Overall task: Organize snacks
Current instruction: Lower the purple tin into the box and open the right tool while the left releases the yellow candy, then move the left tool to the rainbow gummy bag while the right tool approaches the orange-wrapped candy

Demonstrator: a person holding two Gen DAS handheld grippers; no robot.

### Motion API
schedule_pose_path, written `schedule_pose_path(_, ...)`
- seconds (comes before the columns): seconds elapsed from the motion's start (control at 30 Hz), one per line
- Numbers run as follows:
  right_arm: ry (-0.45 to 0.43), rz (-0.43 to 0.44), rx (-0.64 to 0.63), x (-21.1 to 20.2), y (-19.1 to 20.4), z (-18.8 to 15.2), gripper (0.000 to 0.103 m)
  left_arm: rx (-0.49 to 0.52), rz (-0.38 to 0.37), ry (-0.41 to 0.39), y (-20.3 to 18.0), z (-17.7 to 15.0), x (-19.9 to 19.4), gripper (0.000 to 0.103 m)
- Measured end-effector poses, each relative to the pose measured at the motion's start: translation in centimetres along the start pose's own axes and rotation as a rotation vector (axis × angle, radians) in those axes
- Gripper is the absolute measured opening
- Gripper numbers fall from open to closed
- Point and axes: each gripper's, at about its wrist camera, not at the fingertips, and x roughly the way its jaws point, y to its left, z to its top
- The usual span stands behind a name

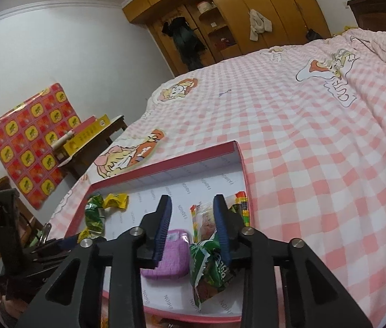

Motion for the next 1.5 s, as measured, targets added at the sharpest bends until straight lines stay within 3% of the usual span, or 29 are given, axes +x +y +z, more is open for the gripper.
schedule_pose_path(0.2, -0.011, 0.013, -0.031, -0.5, 0.8, -0.5, 0.042, 0.008, -0.021, -0.011, -0.5, -0.1, -1.1, 0.053)
schedule_pose_path(0.77, -0.014, 0.039, -0.074, -4.4, 3.1, -2.0, 0.046, -0.013, -0.017, -0.044, -0.5, -0.8, -5.4, 0.053)
schedule_pose_path(1.5, 0.038, -0.017, -0.137, -8.2, 4.2, -4.8, 0.046, -0.031, -0.072, -0.045, -1.1, -3.7, -9.2, 0.053)
